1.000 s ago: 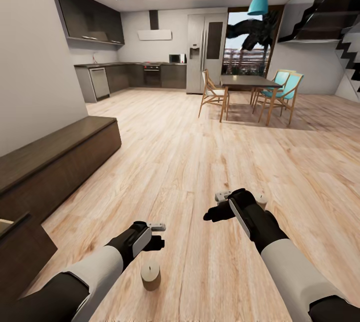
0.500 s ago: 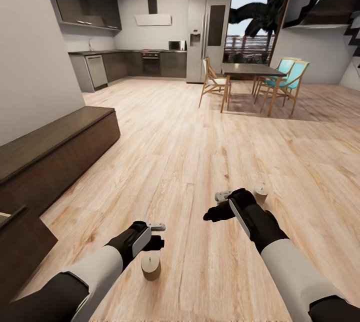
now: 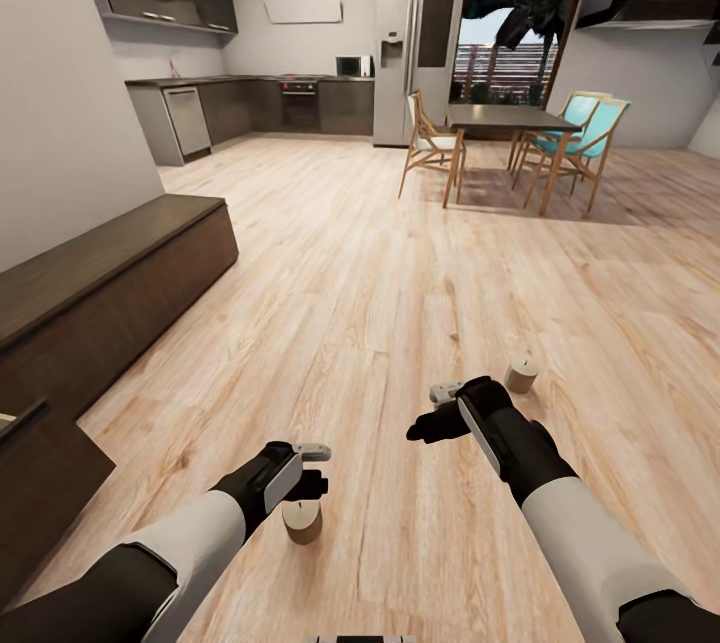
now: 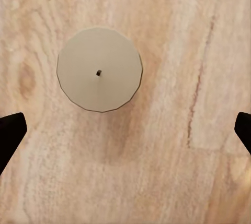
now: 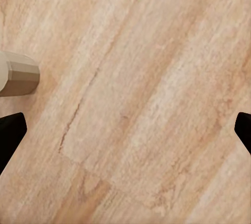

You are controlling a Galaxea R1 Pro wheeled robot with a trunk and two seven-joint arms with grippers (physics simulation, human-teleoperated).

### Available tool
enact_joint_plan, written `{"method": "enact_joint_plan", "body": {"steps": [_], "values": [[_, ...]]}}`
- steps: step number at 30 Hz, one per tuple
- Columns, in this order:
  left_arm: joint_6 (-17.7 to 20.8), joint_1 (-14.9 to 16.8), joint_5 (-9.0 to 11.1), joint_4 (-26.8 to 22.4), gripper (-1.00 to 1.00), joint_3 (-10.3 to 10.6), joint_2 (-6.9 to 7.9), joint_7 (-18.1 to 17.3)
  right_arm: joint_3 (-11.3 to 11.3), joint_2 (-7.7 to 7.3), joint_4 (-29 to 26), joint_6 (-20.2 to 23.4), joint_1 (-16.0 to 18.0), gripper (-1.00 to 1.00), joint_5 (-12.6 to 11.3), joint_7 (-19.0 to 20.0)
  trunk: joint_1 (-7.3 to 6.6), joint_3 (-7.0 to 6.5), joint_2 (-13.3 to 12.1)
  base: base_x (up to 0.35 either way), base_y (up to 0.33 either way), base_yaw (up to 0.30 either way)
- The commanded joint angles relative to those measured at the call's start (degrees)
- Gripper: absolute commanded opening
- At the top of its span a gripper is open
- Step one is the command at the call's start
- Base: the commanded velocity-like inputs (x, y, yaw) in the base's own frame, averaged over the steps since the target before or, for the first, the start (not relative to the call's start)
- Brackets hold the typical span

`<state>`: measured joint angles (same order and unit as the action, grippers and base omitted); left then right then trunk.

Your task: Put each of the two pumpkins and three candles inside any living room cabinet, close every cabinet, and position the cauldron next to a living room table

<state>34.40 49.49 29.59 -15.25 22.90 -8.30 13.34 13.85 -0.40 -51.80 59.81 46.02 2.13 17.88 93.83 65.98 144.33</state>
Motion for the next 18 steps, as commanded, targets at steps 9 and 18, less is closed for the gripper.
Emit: {"method": "enact_joint_plan", "body": {"steps": [9, 18], "values": [[0.0, 0.0, 0.6, -0.3, 1.00, 0.3, 0.10, 0.5, 0.1, -0.04, -0.1, 0.2, 0.0, 1.00, 0.2, 0.2, -0.01, 0.05, 0.0, 0.000, 0.000, 0.000], [-0.1, 0.0, 0.6, -0.3, 1.00, 0.2, 0.18, 0.5, 0.1, -0.04, -0.1, 0.2, 0.0, 1.00, 0.2, 0.2, 0.17, 1.60, 0.1, 0.000, 0.000, 0.000]]}}
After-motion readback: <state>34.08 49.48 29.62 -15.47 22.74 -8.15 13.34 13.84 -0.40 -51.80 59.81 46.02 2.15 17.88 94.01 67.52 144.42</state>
